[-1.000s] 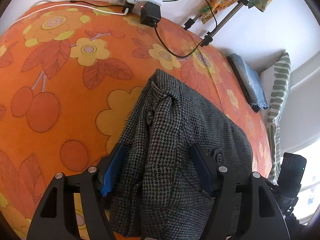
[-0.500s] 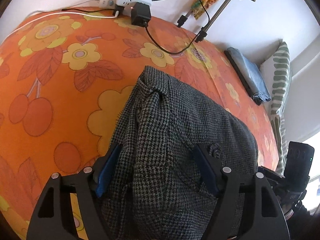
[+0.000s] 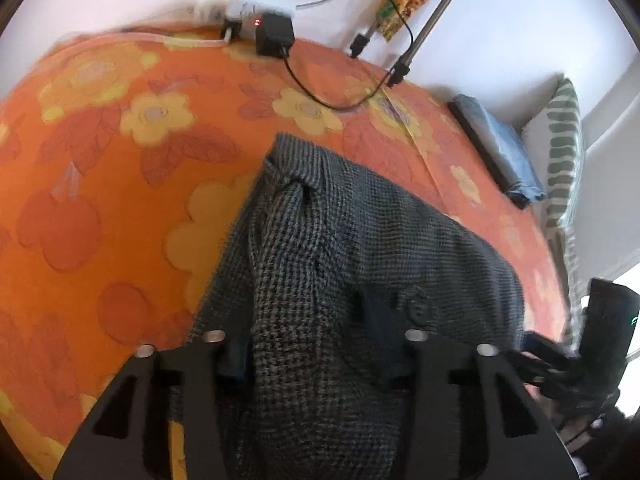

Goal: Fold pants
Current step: 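Grasp the edge of the folded grey shorts with the left gripper, then grasp the same edge with the right gripper beside the left gripper, then carry the folded shorts with both grippers toward the stack of blue jeans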

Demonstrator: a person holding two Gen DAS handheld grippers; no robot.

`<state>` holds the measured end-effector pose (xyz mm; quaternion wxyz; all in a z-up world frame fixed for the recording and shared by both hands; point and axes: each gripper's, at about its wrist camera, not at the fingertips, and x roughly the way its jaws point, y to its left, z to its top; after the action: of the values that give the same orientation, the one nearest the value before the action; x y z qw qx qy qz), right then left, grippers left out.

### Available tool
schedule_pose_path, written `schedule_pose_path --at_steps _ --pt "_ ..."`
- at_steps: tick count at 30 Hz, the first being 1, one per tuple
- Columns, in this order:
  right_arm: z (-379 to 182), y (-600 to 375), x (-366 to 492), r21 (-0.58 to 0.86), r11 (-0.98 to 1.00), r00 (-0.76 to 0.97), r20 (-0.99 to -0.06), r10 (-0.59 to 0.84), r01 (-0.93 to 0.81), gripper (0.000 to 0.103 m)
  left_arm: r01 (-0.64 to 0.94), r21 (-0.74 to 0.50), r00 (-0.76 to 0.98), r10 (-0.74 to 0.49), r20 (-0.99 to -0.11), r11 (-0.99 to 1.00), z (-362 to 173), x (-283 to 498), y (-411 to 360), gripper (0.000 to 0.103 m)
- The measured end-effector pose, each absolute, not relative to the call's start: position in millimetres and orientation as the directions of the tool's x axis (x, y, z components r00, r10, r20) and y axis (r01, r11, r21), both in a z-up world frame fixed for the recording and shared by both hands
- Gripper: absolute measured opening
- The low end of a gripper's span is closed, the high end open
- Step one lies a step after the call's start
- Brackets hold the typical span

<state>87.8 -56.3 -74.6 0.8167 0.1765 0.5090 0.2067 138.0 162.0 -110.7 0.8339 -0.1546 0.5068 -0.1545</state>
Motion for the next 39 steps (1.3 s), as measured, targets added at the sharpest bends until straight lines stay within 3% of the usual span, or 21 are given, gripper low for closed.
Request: schedule_pose_path --at_steps 1,2,5,8,17,22,39 --pt "-76.0 -52.8 89.8 0.507 0.845 0.382 -0.756 0.531 -0.172 0.058 0.099 -0.414 0.441 -0.413 -0.797 0.905 -110.4 137.5 161.5 0.041" --pt "-77.1 -51.1 91.0 0.513 0.840 0.374 -0.755 0.539 -0.175 0.051 0.100 -0.418 0.441 -0.417 -0.795 0.903 -109.5 137.5 161.4 0.037" --pt "-76.3 -48.6 92.1 0.515 0.836 0.370 -0.752 0.546 -0.187 0.040 0.089 -0.438 0.448 -0.428 -0.784 0.895 -105.1 134.0 163.1 0.027" --pt "-75.1 -49.7 92.9 0.524 0.829 0.370 -0.744 0.557 -0.194 0.032 0.089 -0.440 0.457 -0.430 -0.779 0.893 -101.4 131.1 162.8 0.023" --pt "-67.7 -43.3 90.6 0.475 0.847 0.389 -0.752 0.532 -0.239 0.026 0.090 -0.425 0.477 -0.414 -0.775 0.901 -95.7 127.1 160.4 0.020" --pt "-47.2 -35.5 85.1 0.399 0.862 0.436 -0.746 0.504 -0.314 0.023 0.133 -0.357 0.531 -0.371 -0.762 0.924 -75.6 118.3 147.3 0.017" --pt "12.7 -62.0 78.1 0.254 0.888 0.600 -0.662 0.448 -0.382 0.021 0.178 -0.377 0.612 -0.403 -0.681 0.909 -32.3 114.1 108.9 0.015"
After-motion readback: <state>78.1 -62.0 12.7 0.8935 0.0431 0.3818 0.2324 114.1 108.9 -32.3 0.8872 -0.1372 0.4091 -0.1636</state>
